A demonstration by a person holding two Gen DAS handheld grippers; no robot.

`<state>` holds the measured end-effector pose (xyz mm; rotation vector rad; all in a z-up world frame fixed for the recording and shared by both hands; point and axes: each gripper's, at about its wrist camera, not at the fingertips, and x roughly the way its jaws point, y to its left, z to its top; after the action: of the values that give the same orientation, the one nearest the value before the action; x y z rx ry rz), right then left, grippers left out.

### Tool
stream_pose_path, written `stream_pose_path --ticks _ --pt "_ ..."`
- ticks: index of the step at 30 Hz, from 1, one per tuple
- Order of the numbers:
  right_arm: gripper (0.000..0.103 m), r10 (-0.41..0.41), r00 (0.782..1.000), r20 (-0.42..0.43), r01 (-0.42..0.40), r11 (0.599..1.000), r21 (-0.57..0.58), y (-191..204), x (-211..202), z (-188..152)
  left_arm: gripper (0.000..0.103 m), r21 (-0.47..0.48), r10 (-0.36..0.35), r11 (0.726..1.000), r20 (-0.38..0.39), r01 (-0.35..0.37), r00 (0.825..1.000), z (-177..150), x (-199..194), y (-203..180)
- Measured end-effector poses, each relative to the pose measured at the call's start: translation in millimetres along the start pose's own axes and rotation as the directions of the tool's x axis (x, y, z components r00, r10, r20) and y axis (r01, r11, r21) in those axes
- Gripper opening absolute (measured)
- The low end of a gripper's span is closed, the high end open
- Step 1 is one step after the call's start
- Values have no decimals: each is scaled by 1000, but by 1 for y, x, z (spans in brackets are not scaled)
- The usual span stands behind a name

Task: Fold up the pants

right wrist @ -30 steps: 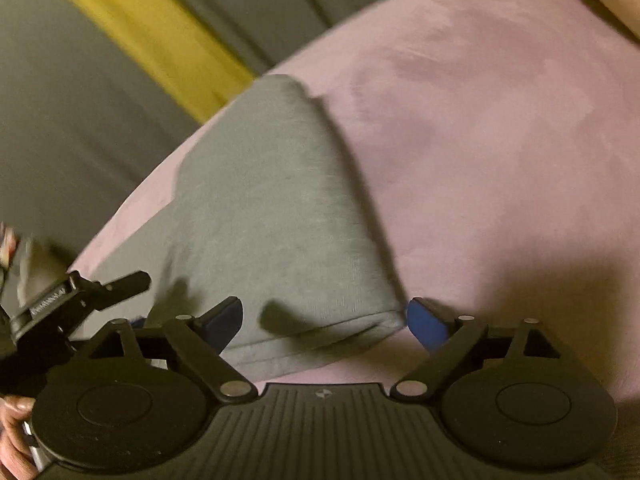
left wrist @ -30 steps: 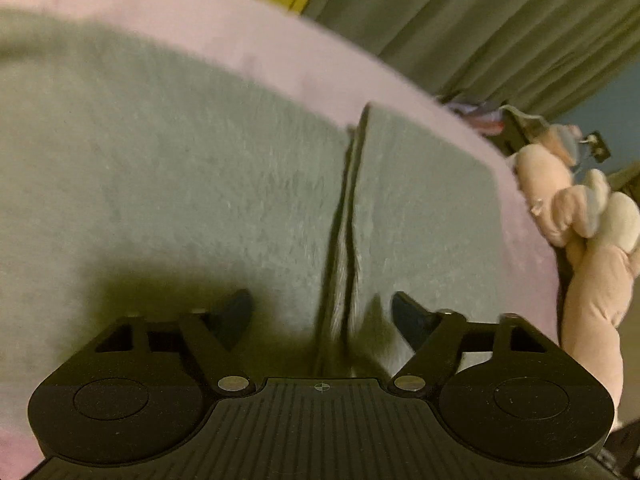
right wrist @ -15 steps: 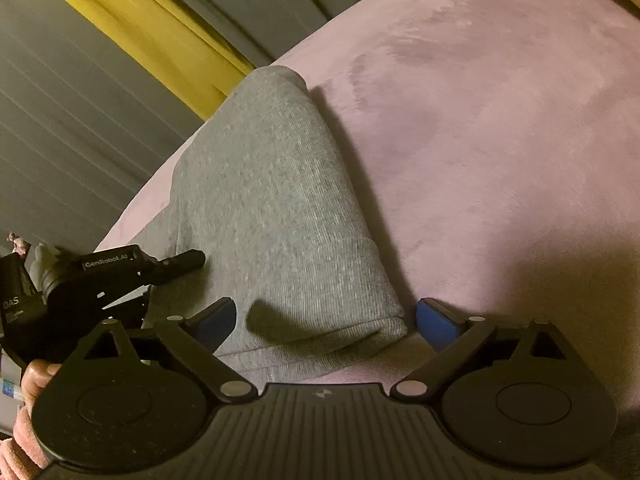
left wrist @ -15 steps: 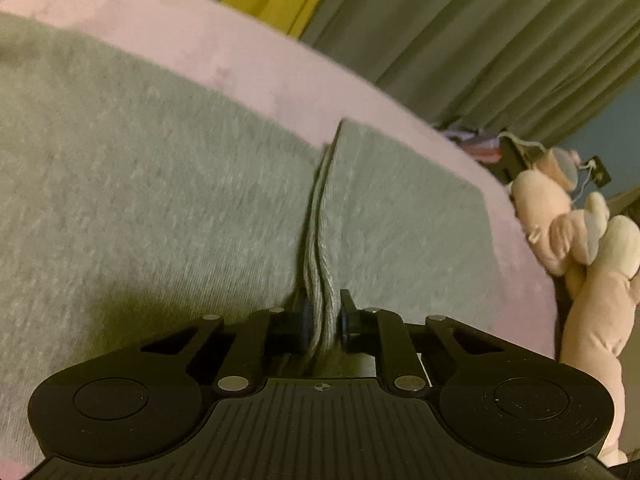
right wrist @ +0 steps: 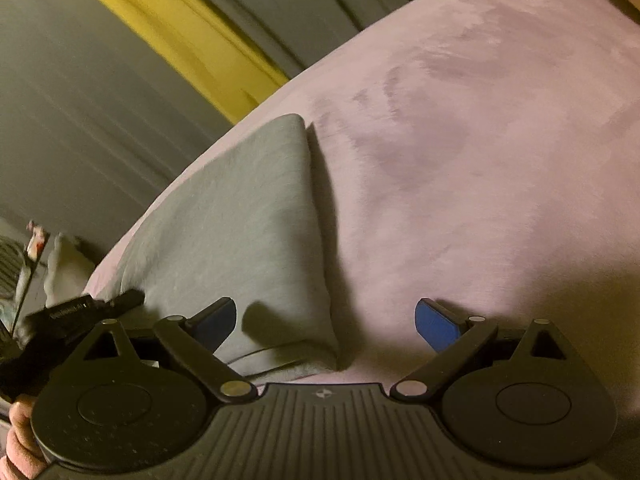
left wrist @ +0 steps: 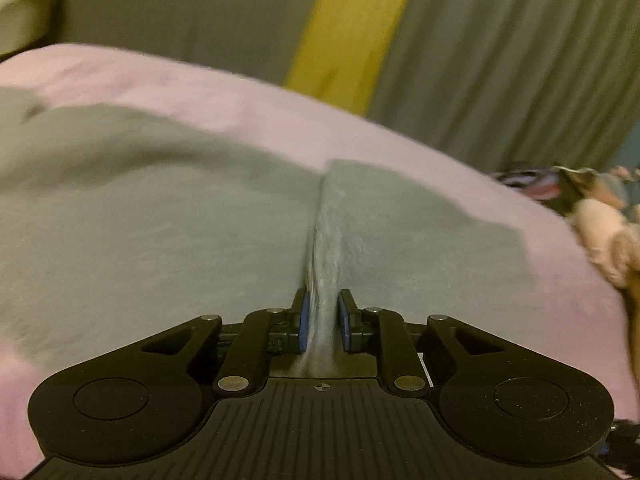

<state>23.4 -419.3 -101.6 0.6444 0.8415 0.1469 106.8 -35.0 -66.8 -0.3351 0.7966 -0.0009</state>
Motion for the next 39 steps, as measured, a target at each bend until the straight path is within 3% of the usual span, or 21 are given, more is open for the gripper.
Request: stream_pose_path --ticks 1,4,5,7,8,9,11,17,21,25,27,30,35,39 --pt "97 -4 1000 5 4 1000 -24 3 0 -1 16 -13 11 1000 2 -11 1000 -4 -2 7" --pt "92 -6 999 32 9 996 -94 14 -4 -4 32 -83 -7 996 3 7 1000 -20 -6 22" --pt "84 -18 999 48 24 992 -122 19 -6 -6 34 -113 -22 993 0 22 1000 -26 -7 25" --pt "55 -45 997 61 54 985 -163 26 -6 -8 34 -145 -67 987 -20 64 998 -31 -8 28" --pt "34 -61 996 63 71 982 -177 30 -5 -10 36 -143 -89 986 -23 85 996 -30 -8 27" --pt "27 -74 995 65 85 979 -187 34 -4 -11 39 -130 -109 986 -22 105 994 -30 -9 25" --pt "27 -81 994 76 96 972 -215 43 -2 -13 49 -112 -123 986 -20 120 992 -33 -6 19" --pt "24 -134 988 83 155 911 -382 76 25 -8 50 -75 -116 991 -26 114 993 -40 5 17" --pt "18 -205 973 104 230 898 -376 84 52 24 50 -87 -132 988 -16 130 991 -39 11 21" --pt "18 -248 960 128 279 880 -385 90 67 39 50 -101 -139 985 -8 138 990 -39 9 25" --pt "19 -239 966 100 259 884 -389 87 69 34 51 -96 -136 986 -2 135 991 -39 11 24" --pt "19 -187 982 -12 170 913 -372 78 66 20 54 -65 -128 990 13 128 992 -37 12 21" --pt "22 -89 995 -34 74 946 -314 48 24 1 70 -71 -132 989 25 133 991 -24 16 19" --pt "24 -5 999 -35 -1 986 -166 20 12 5 69 -149 -156 976 24 157 988 -5 29 19"
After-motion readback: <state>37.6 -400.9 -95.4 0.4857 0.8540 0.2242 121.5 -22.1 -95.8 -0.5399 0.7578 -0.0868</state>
